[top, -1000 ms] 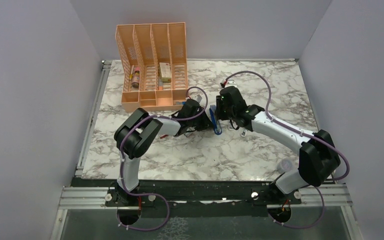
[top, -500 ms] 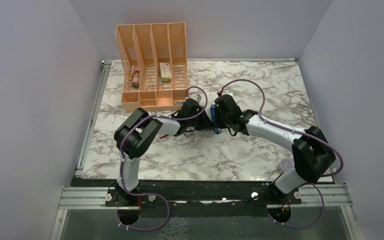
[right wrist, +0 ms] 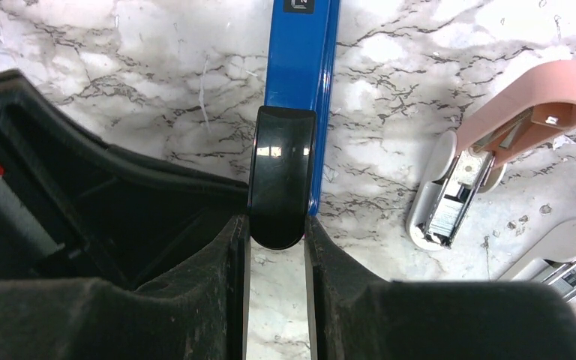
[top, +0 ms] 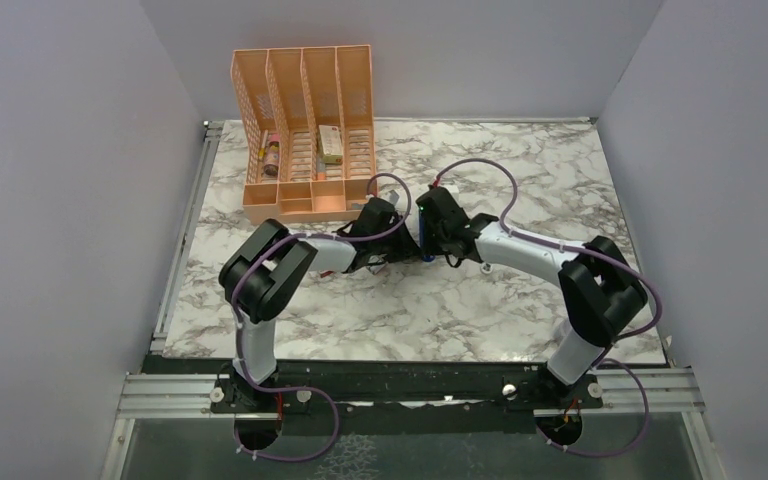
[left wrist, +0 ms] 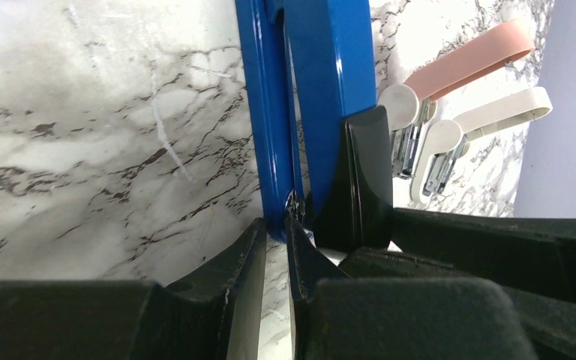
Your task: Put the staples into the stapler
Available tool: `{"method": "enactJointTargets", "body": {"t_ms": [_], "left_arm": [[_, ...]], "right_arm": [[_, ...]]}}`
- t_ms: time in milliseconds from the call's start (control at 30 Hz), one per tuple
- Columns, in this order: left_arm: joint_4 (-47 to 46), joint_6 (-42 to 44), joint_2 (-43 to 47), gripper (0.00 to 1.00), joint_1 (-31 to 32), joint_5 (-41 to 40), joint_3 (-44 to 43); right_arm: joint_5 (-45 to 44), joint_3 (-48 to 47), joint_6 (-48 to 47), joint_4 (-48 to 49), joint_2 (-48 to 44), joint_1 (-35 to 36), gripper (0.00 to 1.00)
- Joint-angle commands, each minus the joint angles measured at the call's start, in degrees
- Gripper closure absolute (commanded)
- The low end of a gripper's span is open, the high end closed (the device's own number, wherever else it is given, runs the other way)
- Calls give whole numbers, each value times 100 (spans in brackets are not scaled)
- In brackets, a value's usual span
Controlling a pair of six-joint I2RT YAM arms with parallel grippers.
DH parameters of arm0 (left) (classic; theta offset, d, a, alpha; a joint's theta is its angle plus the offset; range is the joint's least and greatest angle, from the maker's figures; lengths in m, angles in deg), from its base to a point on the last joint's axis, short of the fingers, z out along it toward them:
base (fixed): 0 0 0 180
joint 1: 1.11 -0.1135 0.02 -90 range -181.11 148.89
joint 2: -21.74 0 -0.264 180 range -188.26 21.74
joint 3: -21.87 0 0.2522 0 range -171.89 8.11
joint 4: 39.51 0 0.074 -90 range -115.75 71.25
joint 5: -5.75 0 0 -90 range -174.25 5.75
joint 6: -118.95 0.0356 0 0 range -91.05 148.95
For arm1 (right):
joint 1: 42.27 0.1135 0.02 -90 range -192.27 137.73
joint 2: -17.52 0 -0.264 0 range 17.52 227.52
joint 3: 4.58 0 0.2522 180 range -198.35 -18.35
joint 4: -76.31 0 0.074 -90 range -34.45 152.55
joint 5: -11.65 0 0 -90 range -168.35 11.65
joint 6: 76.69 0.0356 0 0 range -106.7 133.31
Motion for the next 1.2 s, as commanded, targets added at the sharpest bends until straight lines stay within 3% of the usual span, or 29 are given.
{"method": "enactJointTargets", "body": {"t_ms": [0,233,400,633,733,933,1167], "left_arm": [[619,279,274,82,-32,-571,225],[892,343,648,82,-40,-1148,339],[954,487,999,79,-41,-1373,442],[1067,715,1507,64,-39,-1581,457],[1176,782,1756,60,-38,-1732,495],[1312,859,2212,49,-39,-1791,603],[1369,1141,2720,34,-47,-1691,741]], "right_arm": [[-203,-214,290,-690,515,29,74],[-213,-512,410,-856,731,25,74],[-344,-744,419,-906,521,25,65],[-516,-848,410,-914,43,16,40],[-600,-754,335,-830,-299,8,33],[-759,-573,136,-763,-942,-175,31],[-997,-571,76,-939,-1062,-527,31]]}}
